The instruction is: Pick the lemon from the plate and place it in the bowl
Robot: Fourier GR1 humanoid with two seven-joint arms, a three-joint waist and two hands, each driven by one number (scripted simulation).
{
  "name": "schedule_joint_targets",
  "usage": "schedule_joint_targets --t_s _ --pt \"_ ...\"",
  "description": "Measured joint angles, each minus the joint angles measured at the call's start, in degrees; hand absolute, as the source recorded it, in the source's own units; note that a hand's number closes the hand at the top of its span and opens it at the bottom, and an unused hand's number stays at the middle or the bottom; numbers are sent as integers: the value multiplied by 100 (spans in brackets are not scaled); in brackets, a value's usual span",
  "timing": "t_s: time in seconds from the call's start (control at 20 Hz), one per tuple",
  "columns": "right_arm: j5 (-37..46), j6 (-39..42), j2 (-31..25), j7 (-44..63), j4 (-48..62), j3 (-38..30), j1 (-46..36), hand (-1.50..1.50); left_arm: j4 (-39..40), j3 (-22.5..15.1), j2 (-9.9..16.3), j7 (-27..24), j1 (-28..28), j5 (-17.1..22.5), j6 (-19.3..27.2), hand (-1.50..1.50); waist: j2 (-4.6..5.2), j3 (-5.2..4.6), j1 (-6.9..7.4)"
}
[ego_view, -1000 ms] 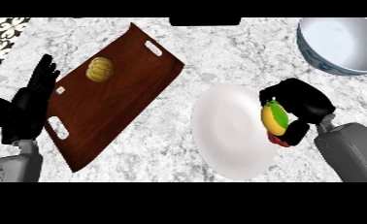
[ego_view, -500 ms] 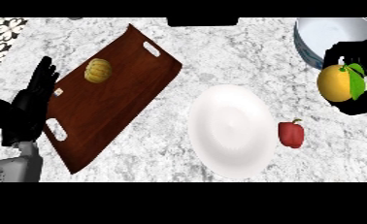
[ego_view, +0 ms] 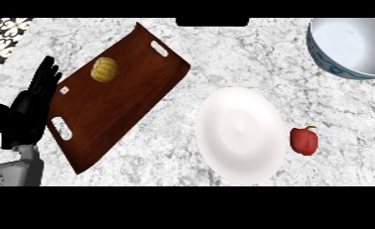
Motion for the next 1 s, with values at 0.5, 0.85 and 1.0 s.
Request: schedule_joint_targets --t_s 0.5,0.85,1.0 --pt "424 -547 -71 -1271 3037 48 -1279 150 38 -122 -101 110 -222 -109 18 0 59 8 160" --pt "898 -1297 -46 -2260 5077 100 -2119 150 134 -132 -92 177 -476 -96 -29 0 110 13 272" --pt "1053 -1542 -58 -2560 5735 100 -2405 150 86 -181 -154 171 -425 -112 -19 0 119 17 305"
